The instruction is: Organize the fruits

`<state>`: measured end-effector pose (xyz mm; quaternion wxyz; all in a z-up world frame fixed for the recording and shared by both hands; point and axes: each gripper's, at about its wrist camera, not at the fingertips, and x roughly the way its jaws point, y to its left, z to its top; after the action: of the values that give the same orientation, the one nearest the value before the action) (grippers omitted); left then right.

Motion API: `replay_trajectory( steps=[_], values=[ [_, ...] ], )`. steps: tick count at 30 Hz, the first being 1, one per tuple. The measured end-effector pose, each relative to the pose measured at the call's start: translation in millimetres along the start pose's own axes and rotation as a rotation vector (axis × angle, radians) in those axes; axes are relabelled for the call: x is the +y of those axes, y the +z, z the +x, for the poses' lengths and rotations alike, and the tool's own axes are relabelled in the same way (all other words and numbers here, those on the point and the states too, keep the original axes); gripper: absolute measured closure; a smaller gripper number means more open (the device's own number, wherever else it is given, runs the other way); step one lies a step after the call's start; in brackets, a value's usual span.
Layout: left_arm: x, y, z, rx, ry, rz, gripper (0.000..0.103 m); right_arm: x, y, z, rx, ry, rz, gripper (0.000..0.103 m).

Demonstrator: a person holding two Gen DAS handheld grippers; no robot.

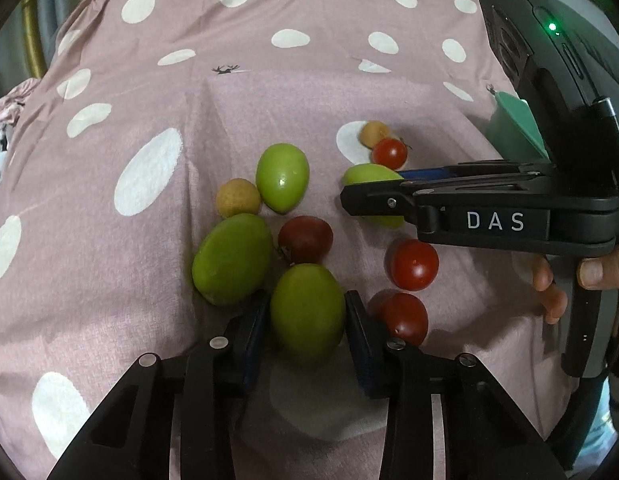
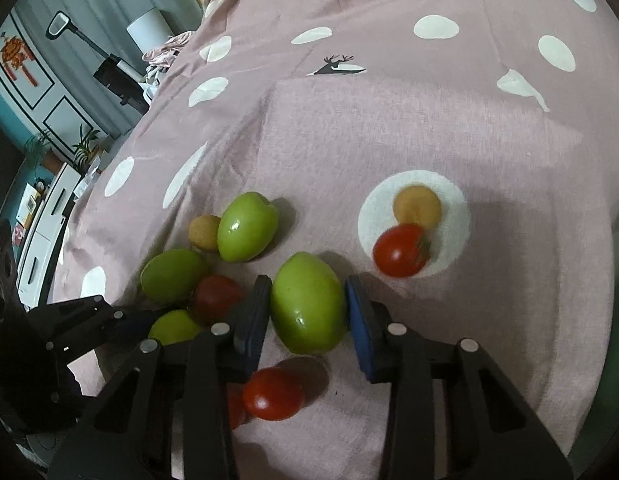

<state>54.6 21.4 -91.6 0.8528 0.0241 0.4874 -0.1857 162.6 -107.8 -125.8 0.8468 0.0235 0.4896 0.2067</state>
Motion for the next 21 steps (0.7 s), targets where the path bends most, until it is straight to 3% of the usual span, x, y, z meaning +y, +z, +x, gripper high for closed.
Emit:
replay_trajectory(
  steps=[12,21],
  values=[
    [-3.3,-1.0,0.6,-0.017,0.004,0.005,0.067,-9.4,-32.5,-42.9,-0.072,0.069,0.068,0.065],
    [-9.6,-4.3,-23.1,-0.070,-0.071,-0.055,0.067,-21.9,-76.1,-78.2,-0.093,0.098,0.132,0.065]
  ],
)
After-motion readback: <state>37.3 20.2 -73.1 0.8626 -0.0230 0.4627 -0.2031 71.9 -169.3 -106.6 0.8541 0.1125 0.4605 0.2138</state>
